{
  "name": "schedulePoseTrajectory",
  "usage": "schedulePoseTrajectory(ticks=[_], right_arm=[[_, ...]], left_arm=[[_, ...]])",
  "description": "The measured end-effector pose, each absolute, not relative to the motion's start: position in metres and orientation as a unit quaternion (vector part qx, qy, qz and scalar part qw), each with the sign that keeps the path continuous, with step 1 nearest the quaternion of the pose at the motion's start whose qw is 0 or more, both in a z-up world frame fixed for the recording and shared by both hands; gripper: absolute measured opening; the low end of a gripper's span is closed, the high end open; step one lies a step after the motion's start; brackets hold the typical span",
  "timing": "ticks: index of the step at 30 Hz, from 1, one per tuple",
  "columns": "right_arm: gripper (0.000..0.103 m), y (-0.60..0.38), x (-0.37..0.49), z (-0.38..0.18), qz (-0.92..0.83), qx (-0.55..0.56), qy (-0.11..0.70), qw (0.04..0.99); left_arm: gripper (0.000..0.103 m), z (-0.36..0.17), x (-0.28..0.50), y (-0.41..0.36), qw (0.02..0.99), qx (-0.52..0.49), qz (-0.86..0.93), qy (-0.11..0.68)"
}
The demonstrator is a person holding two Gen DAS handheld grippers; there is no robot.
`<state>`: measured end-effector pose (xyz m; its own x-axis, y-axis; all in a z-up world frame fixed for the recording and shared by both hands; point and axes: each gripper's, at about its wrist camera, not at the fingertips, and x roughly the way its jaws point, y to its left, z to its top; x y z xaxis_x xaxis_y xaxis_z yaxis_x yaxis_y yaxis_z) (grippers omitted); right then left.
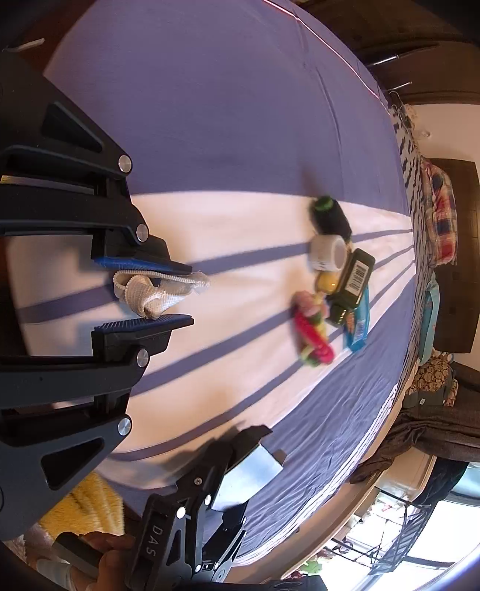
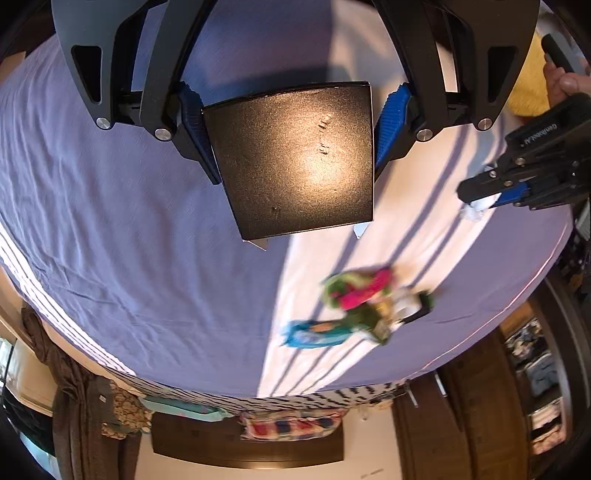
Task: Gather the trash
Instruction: 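Lower the black box and white strap toward the black bin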
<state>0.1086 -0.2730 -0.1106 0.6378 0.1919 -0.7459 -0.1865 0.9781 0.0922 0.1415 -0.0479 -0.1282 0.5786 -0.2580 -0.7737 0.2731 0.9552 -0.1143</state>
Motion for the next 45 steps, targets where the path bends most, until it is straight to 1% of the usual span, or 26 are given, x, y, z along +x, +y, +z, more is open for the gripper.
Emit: schedulePoseTrajectory(ticks=[14, 22, 27, 38, 45], right_arm=[[0.076, -0.262, 0.012, -0.09, 0.117, 0.025, 0.379, 0.918], [0.076, -0.265, -0.027, -0.108, 0.122, 0.022, 0.396, 0.91], [0.076, -0.267, -0.039, -0.131, 0.125, 0.027, 0.423, 0.897], [0.076, -0.248, -0.042, -0.186, 0.135, 0.023, 0.487, 0.863], [0.076, -0.243, -0.038, -0.221, 0.132, 0.04, 0.527, 0.838]], left_arm=[[0.02, -0.108, 0.044, -0.033, 0.9, 0.009, -0.16, 0.404], [0.02, -0.118, 0.007, -0.035, 0.896, 0.014, -0.167, 0.41], [0.02, -0.136, -0.005, -0.032, 0.888, 0.013, -0.166, 0.429], [0.02, -0.206, -0.01, -0.035, 0.848, 0.011, -0.167, 0.503], [0.02, -0.248, -0.006, -0.036, 0.818, -0.001, -0.174, 0.549]])
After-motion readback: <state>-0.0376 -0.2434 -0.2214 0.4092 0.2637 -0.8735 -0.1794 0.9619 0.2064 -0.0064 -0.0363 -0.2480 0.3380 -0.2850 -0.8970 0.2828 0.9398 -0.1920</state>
